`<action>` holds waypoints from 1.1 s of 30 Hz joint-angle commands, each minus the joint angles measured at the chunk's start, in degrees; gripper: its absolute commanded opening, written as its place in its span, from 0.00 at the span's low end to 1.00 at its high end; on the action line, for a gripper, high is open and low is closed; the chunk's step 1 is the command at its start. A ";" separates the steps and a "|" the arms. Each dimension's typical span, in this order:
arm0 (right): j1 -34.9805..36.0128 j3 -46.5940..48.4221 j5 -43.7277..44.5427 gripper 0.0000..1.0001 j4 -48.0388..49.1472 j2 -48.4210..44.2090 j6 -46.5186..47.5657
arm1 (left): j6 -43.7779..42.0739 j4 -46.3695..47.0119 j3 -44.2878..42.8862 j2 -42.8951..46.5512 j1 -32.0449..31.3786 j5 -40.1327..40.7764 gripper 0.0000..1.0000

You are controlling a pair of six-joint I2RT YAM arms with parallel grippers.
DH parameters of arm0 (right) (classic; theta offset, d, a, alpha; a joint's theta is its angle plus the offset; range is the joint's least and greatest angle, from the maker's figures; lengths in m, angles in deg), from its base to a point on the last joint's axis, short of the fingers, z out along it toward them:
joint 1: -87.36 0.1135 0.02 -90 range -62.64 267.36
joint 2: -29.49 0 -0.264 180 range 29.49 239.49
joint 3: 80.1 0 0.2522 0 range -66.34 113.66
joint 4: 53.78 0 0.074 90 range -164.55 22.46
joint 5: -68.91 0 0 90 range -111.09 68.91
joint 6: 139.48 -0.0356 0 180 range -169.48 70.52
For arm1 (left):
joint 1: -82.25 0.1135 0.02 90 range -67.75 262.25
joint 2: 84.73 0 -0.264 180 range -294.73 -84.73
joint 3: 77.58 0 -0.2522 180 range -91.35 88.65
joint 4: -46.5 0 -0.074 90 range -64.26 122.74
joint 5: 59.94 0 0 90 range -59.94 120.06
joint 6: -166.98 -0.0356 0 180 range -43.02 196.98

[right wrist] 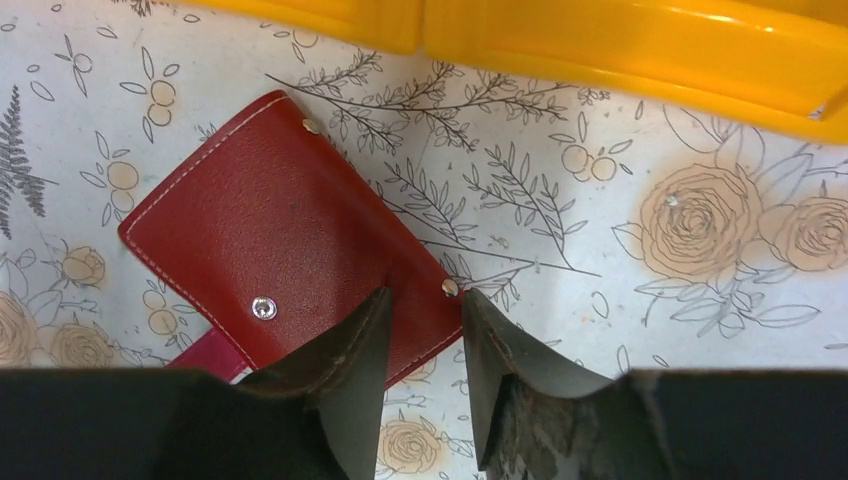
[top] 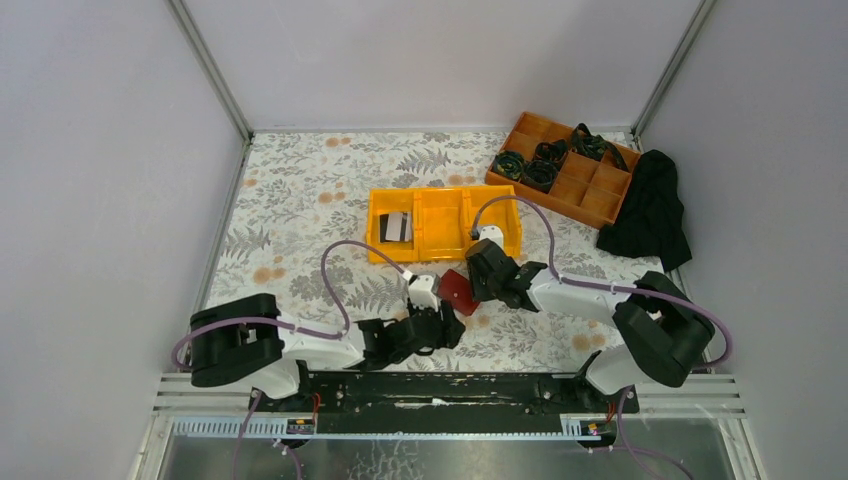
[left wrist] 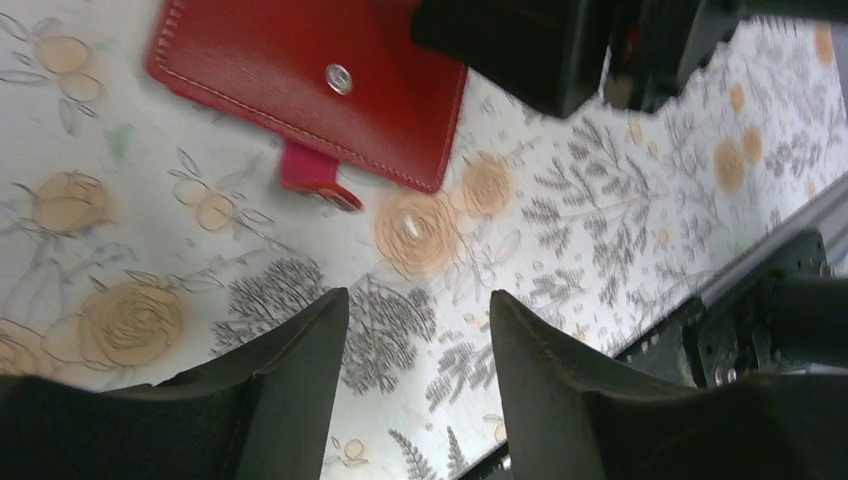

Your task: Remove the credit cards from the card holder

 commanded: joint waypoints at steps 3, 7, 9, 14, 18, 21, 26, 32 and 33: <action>-0.25 -2.36 -6.63 0.43 5.76 1.18 0.97 | -1.05 6.02 2.17 0.52 8.20 -4.38 0.63; -0.01 -5.86 -9.13 0.44 6.96 -2.53 0.04 | -1.57 6.72 3.04 1.33 11.42 -6.13 0.63; 0.67 -7.45 -10.18 0.44 7.20 -4.49 -0.87 | -1.71 6.66 3.19 1.64 12.56 -6.79 0.63; 6.77 -9.51 -8.70 0.45 6.14 -10.04 -4.06 | -1.34 7.43 4.30 2.85 15.65 -9.17 0.63; 7.67 -10.48 -7.37 0.46 4.67 -14.15 -5.04 | -1.21 7.28 5.34 6.77 16.06 -10.79 0.67; 7.66 -9.65 -4.77 0.46 2.41 -17.10 -4.15 | -2.69 7.39 5.98 9.93 16.09 -13.36 0.68; 7.58 -7.74 1.06 0.46 0.19 -18.95 -3.37 | -4.53 5.87 4.77 10.68 16.08 -17.55 0.67; 7.33 -5.08 3.02 0.46 -0.53 -16.67 -2.47 | -1.80 11.33 4.82 5.41 15.93 -22.56 0.66; 7.31 -4.84 2.95 0.46 -0.37 -16.28 -2.50 | -1.39 11.81 4.75 4.25 15.79 -23.07 0.66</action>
